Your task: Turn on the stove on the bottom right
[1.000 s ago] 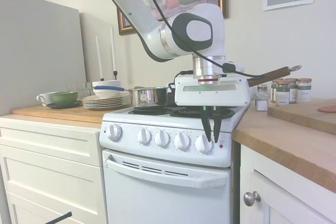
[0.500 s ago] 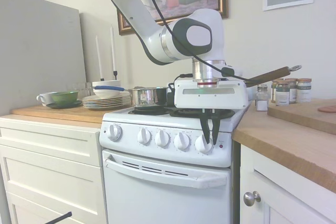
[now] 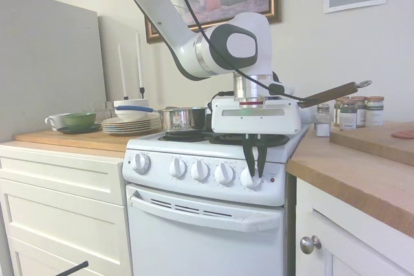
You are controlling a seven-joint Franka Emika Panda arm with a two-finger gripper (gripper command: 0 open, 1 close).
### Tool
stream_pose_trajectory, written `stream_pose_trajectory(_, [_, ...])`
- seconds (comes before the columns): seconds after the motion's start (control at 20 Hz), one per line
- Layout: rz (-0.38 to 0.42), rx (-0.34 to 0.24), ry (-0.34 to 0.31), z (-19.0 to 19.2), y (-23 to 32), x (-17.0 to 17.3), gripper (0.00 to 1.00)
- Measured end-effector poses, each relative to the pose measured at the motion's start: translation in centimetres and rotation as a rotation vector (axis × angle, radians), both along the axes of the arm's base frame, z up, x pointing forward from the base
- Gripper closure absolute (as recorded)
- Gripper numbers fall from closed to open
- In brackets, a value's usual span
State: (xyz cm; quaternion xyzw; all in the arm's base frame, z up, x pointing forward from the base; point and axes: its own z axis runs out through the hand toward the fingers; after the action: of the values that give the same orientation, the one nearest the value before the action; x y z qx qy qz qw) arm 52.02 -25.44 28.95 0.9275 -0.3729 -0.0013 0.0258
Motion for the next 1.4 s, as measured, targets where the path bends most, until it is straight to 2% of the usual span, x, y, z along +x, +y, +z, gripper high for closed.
stream_pose_trajectory(0.4, [0.005, -0.002, -0.018, 1.2, 1.0, 0.3, 1.0])
stream_pose_trajectory(1.4, [-0.003, 0.034, -0.008, -0.3, 3.2, 0.0, 1.0])
